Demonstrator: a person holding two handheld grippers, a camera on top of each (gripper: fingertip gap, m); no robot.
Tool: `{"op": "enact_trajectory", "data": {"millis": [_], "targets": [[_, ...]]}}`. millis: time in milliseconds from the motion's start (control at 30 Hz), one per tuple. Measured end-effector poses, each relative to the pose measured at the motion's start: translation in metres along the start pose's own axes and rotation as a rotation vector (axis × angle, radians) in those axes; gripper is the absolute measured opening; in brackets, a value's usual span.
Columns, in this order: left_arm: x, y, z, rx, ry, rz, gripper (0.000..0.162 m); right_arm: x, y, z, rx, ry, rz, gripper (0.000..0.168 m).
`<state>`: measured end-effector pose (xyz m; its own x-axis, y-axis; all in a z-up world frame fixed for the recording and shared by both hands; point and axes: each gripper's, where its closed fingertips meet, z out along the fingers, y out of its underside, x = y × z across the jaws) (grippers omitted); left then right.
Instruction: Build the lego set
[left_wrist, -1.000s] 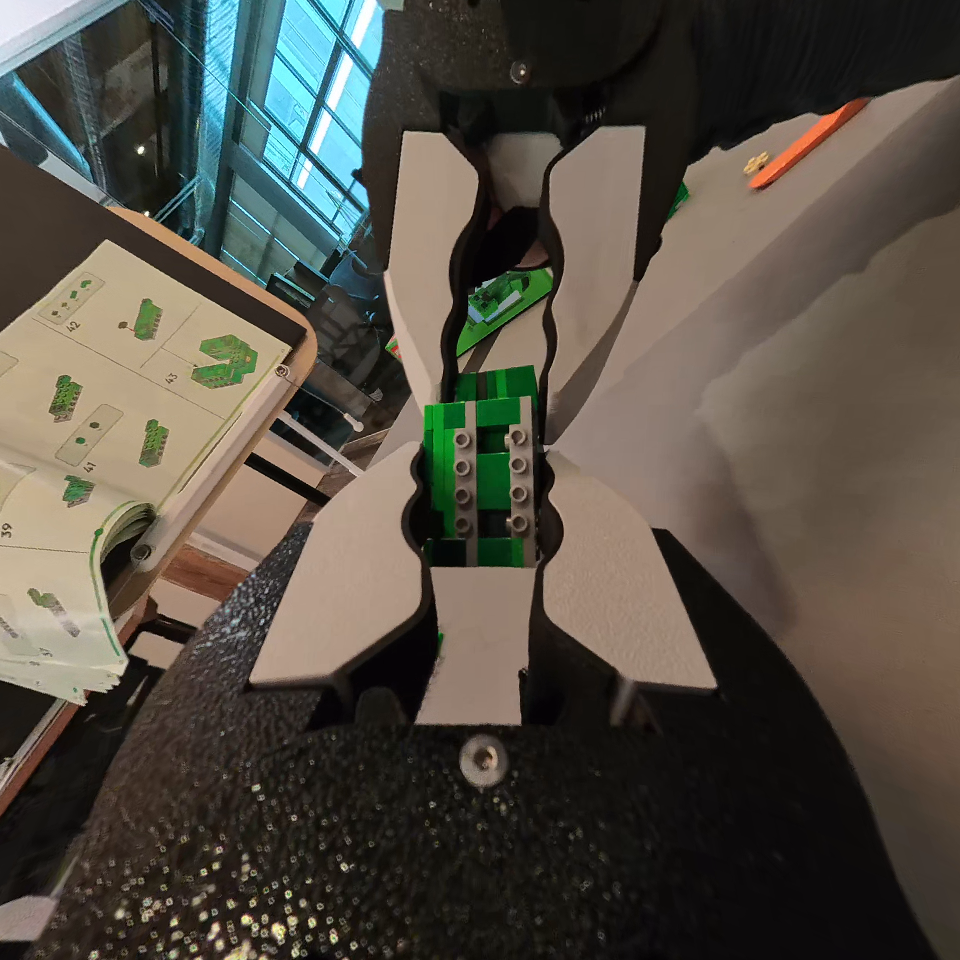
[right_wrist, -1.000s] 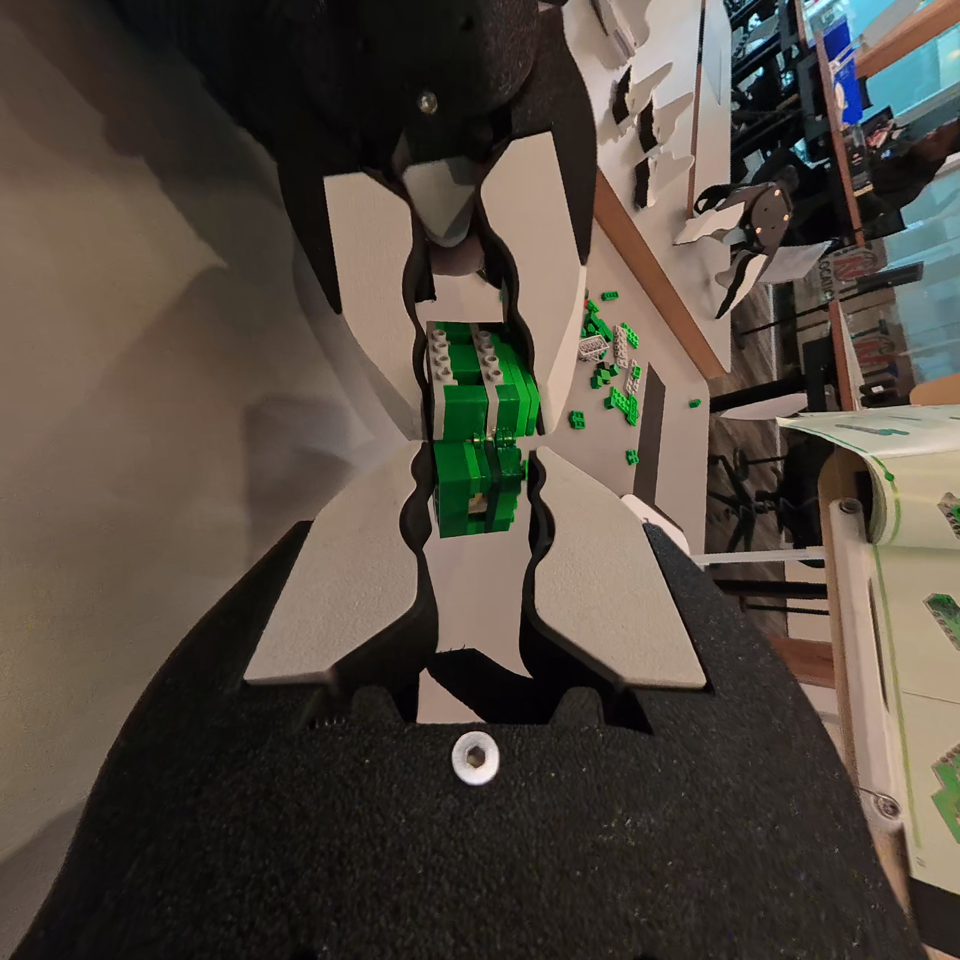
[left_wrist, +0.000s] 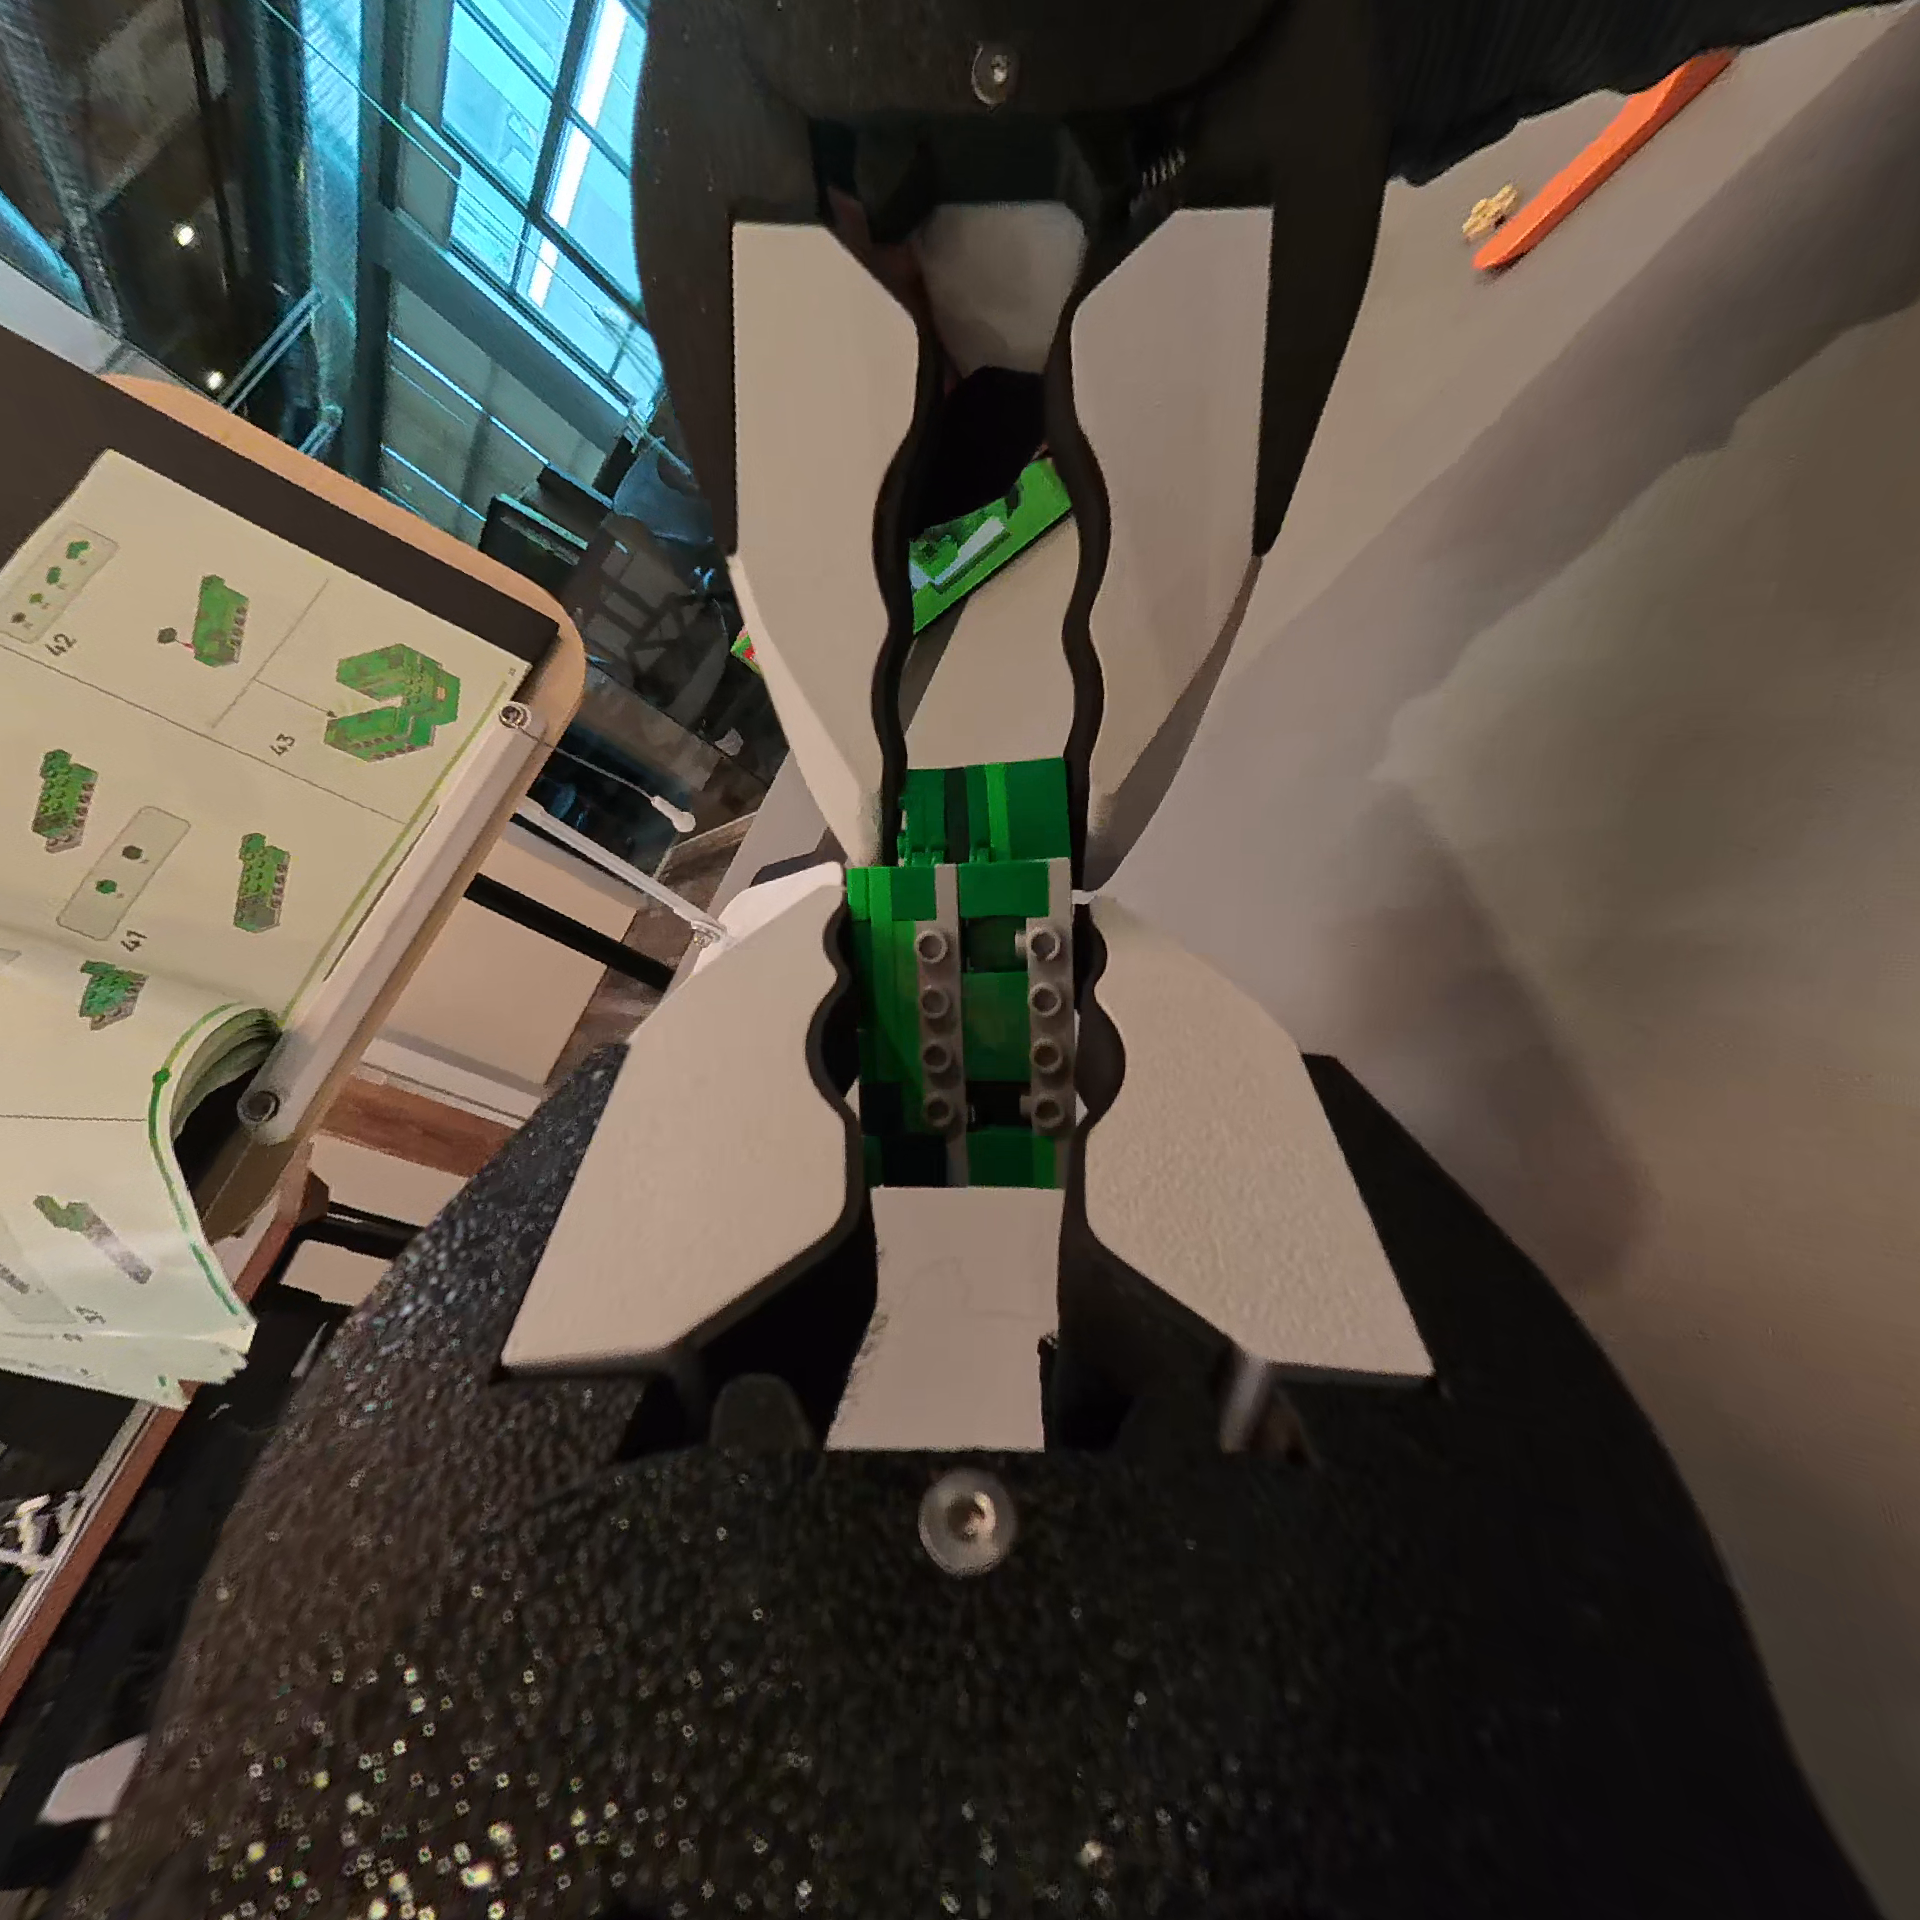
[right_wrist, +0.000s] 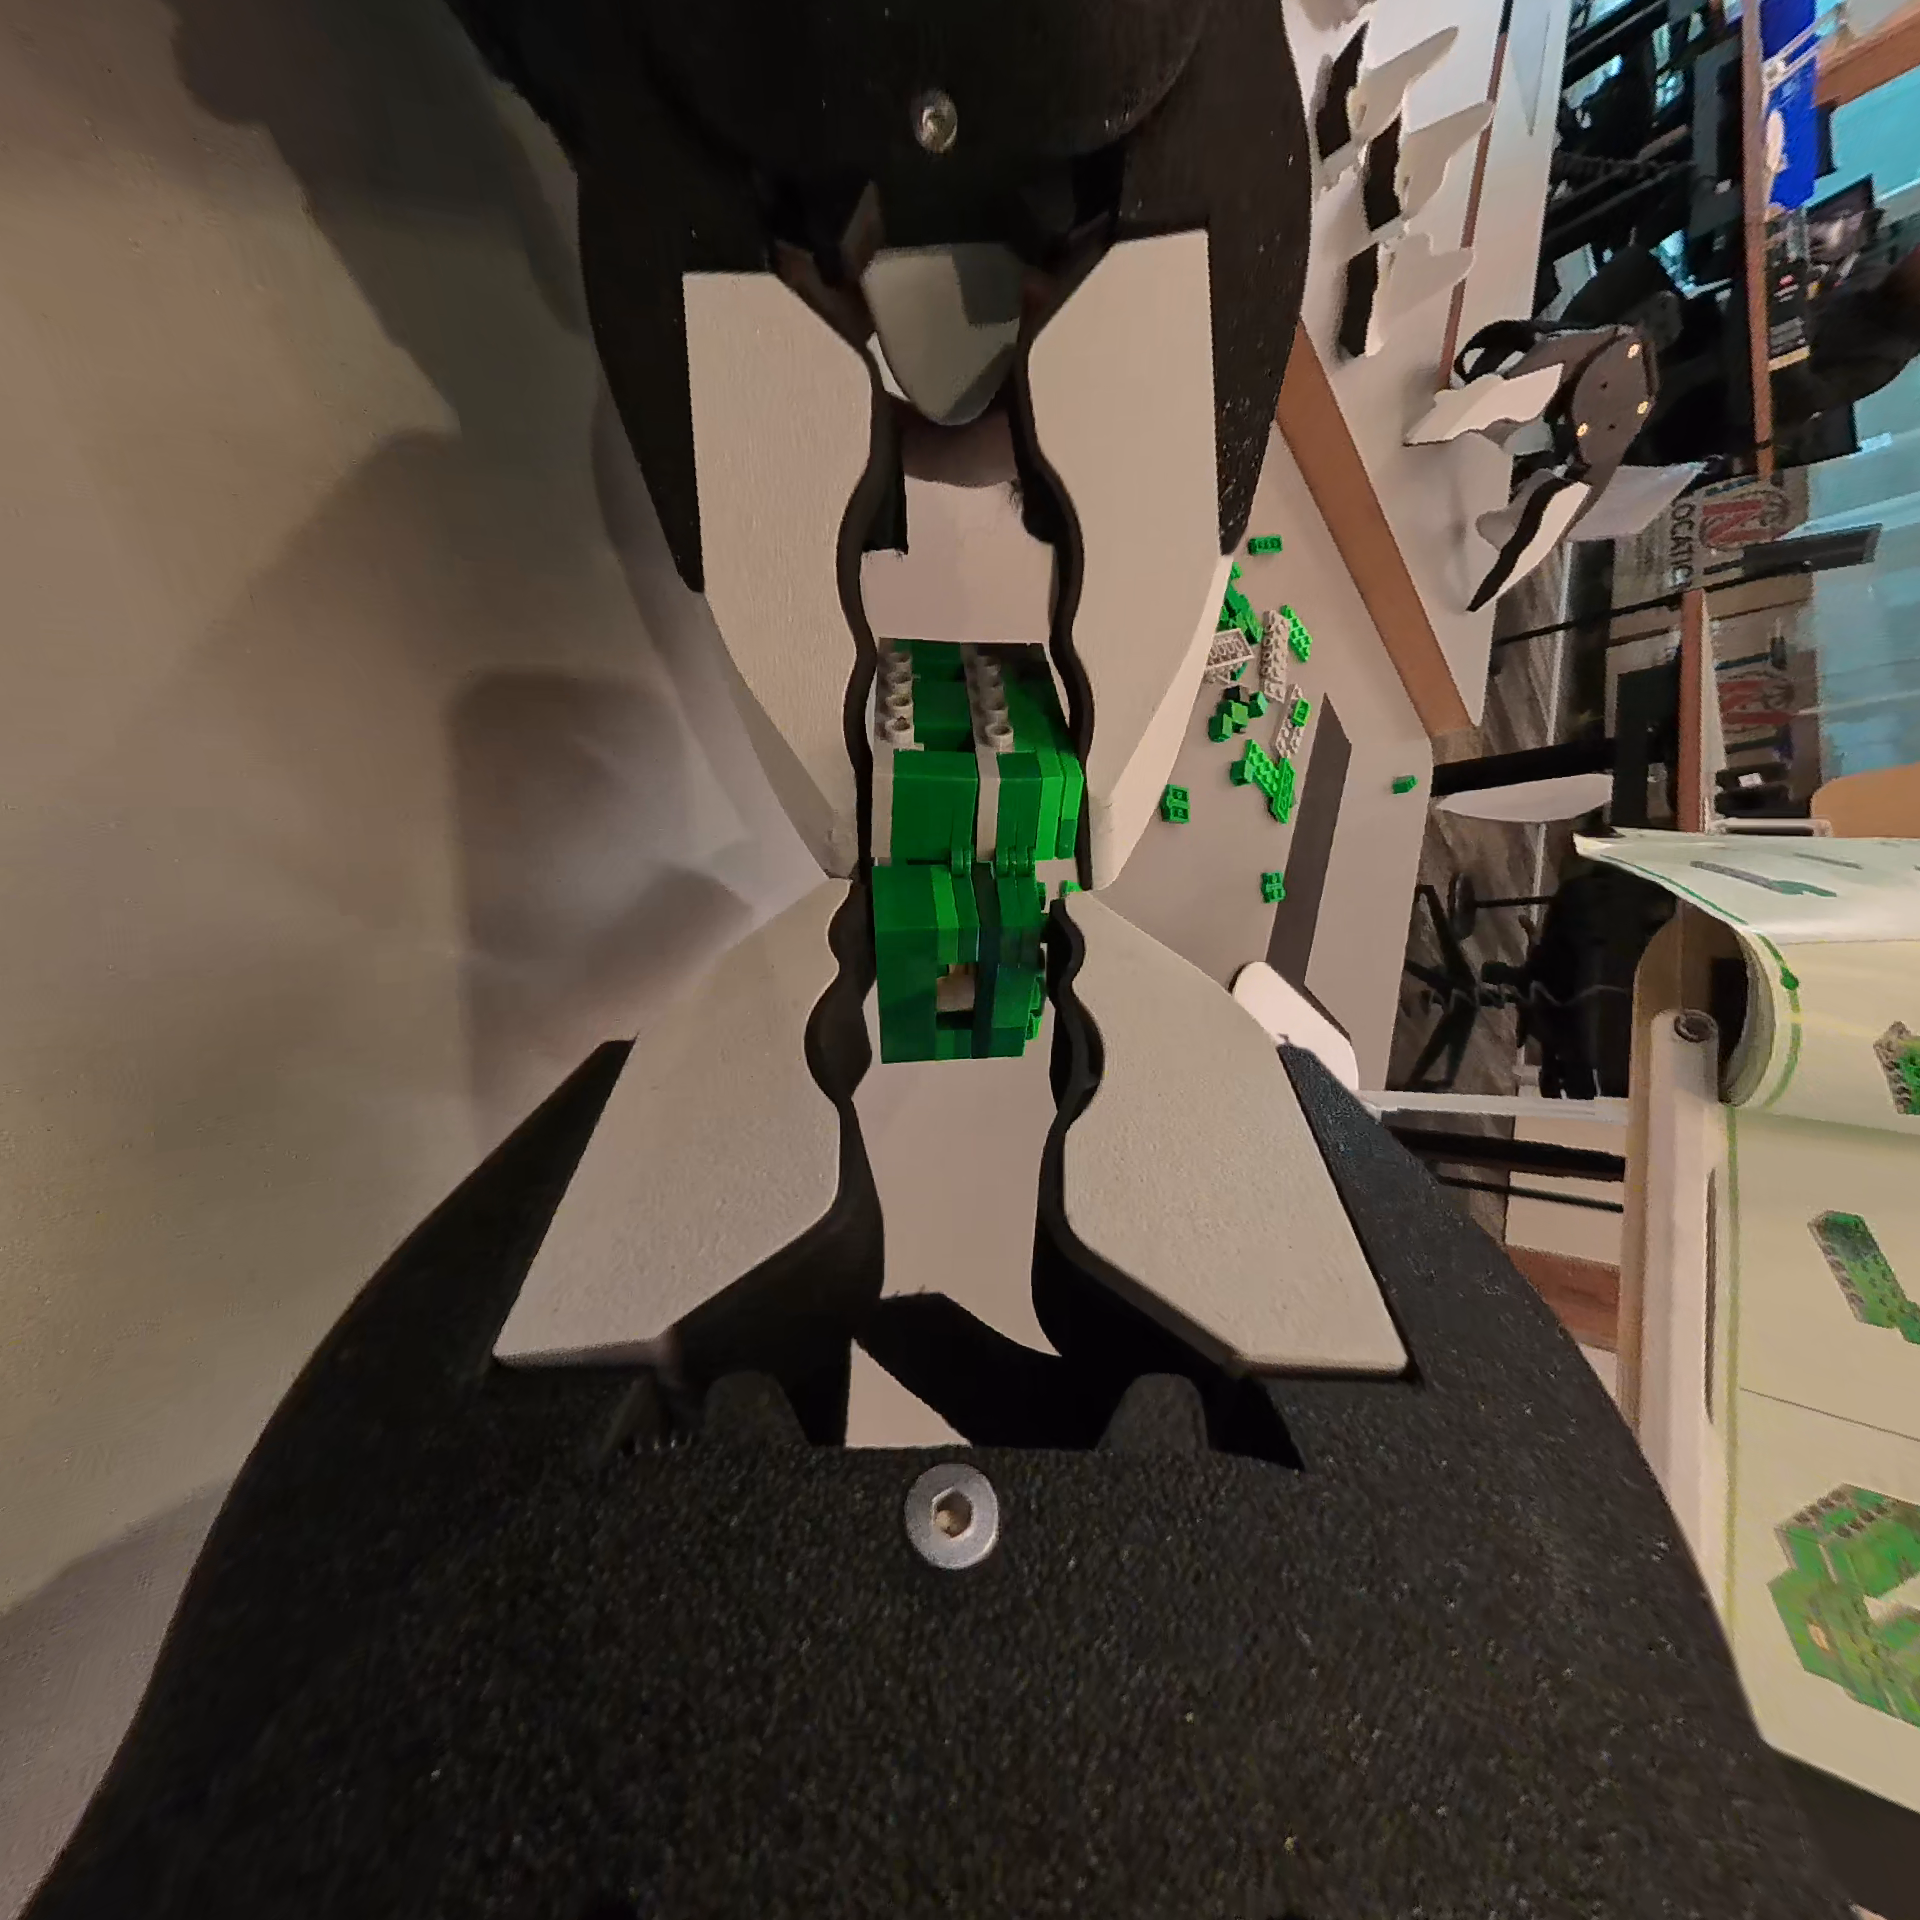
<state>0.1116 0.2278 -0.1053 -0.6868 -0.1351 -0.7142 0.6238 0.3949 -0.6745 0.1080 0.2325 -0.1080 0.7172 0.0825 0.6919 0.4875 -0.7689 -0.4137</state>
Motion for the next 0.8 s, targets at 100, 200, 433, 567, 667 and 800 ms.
{"op": "enact_trajectory", "data": {"millis": [100,200,433,567,667,800], "targets": [[0.000,-0.002,-0.001,0.013,-0.016,0.025,0.038,0.000,-0.001,-0.002,-0.008,-0.003,-0.017,0.031],[-0.004,-0.004,-0.003,0.040,-0.025,0.001,0.038,0.004,-0.004,-0.002,0.013,0.015,0.016,0.031],[-0.012,-0.025,-0.020,0.246,0.009,-0.133,0.038,0.014,-0.007,-0.012,0.087,0.053,0.084,0.048],[-0.010,-0.032,-0.022,0.295,0.030,-0.149,0.038,0.009,-0.015,-0.016,0.115,0.019,0.073,0.033],[-0.012,-0.031,-0.023,0.295,0.023,-0.160,0.039,0.010,-0.016,-0.017,0.098,0.019,0.075,0.033],[-0.020,-0.024,-0.020,0.227,-0.039,-0.152,0.042,0.017,-0.013,-0.017,0.061,0.088,0.024,0.033]]}}
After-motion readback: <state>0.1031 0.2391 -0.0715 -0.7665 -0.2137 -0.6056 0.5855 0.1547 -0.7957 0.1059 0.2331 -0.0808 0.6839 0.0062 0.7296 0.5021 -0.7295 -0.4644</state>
